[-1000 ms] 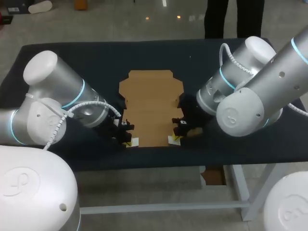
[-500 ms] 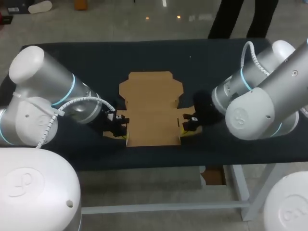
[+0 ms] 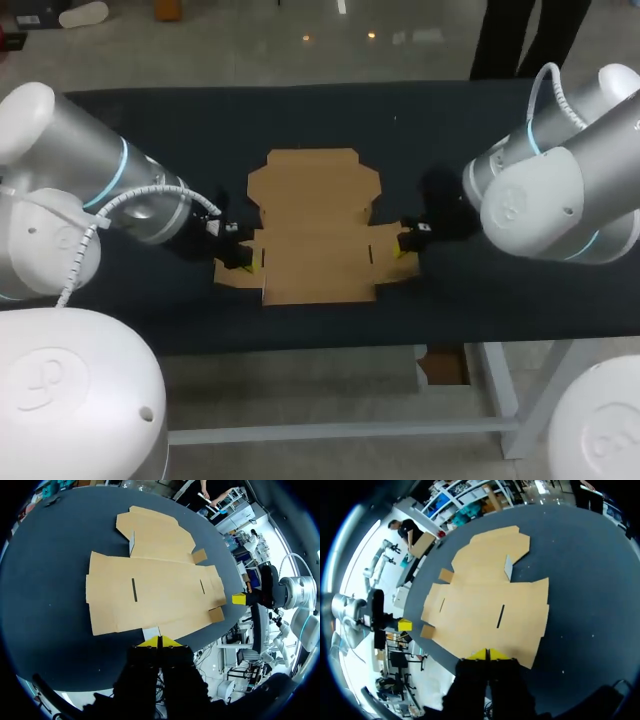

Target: Assemble the packaging by folding the flat box into shape, placing the metal phone stand inside, and closing the box properly

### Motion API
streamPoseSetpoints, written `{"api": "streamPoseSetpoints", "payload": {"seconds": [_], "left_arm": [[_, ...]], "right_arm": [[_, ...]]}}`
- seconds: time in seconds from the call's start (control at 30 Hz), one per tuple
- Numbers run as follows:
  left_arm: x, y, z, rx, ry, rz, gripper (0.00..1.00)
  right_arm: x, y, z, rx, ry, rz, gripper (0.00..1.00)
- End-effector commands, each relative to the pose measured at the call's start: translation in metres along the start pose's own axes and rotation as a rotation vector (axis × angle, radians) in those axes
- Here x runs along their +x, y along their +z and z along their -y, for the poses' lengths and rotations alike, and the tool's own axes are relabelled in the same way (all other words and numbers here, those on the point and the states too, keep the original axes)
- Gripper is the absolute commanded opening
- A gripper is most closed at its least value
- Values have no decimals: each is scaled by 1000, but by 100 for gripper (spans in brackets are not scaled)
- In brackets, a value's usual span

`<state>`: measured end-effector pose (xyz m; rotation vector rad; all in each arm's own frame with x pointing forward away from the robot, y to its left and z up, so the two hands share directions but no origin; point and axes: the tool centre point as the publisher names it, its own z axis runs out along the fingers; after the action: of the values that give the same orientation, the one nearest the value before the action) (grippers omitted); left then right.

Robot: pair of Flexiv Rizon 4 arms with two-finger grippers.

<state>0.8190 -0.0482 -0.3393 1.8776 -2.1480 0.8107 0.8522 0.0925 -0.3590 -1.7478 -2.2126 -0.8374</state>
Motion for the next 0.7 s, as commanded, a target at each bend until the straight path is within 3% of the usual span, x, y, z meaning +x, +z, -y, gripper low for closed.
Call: {"api": "streamPoseSetpoints", "payload": {"seconds": [0.03,0.07,0.17,0.37,0.5,0.7], "left_arm": [[-3,-8,14,-11,3,1,0],[-4,-9,18,-10,3,1,0],[-8,-14,33,0,5,-6,0],[-17,-19,55,6,-2,-23,1],[-23,-21,66,1,-5,-30,9],[-33,-27,78,5,-14,-32,21]], "right_arm": [[-7,-13,-14,15,-1,-160,0],[-9,-14,-19,9,0,-166,0],[-15,-16,-30,-1,8,-169,17],[-24,-14,-52,-9,21,-169,20],[-28,-15,-66,-13,24,-166,29],[-35,-18,-82,-35,50,-163,33]]}}
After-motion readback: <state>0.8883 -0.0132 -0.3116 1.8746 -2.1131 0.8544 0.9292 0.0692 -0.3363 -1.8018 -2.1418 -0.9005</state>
